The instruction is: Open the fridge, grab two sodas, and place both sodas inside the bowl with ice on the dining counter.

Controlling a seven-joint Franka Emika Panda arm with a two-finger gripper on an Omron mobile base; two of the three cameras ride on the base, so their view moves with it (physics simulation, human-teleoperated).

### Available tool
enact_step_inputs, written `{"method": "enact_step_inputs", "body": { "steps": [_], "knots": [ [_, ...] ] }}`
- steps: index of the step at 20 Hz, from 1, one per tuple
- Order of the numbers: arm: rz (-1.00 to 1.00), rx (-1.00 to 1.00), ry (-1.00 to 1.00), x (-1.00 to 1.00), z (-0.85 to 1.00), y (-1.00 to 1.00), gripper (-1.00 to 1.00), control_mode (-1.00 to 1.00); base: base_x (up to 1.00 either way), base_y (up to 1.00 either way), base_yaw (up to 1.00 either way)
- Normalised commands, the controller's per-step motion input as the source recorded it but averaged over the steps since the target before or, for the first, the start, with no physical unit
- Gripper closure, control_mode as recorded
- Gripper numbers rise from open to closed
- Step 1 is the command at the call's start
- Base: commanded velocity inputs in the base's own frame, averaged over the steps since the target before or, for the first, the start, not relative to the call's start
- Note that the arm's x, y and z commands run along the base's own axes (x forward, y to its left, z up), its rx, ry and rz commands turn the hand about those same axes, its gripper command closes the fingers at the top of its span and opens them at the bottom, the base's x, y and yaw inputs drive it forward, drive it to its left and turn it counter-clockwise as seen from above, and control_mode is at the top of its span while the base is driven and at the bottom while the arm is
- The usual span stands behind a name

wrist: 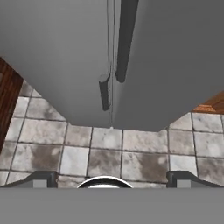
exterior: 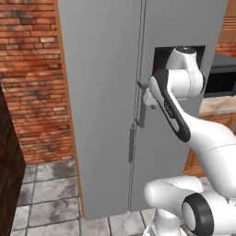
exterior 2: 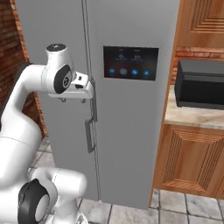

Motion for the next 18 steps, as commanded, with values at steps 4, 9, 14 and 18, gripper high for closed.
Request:
{"method": "enact_step_inputs", "body": {
  "steps": [4,9,14,18],
  "knots": [
    [0.0,0.0,0.0,0.0,0.0,0.0,-1.0,1.0,-0.05,-0.27,0.0],
    [0.0,0.0,0.0,0.0,0.0,0.0,-1.0,1.0,-0.02,-0.04,0.0],
    [0.01,-0.02,-0.15,0.0,-0.17,0.0,-1.0,-1.0,0.0,0.0,0.0],
    [0.08,-0.12,-0.51,-0.01,-0.51,-0.04,-1.0,-1.0,0.0,0.0,0.0]
  ]
}}
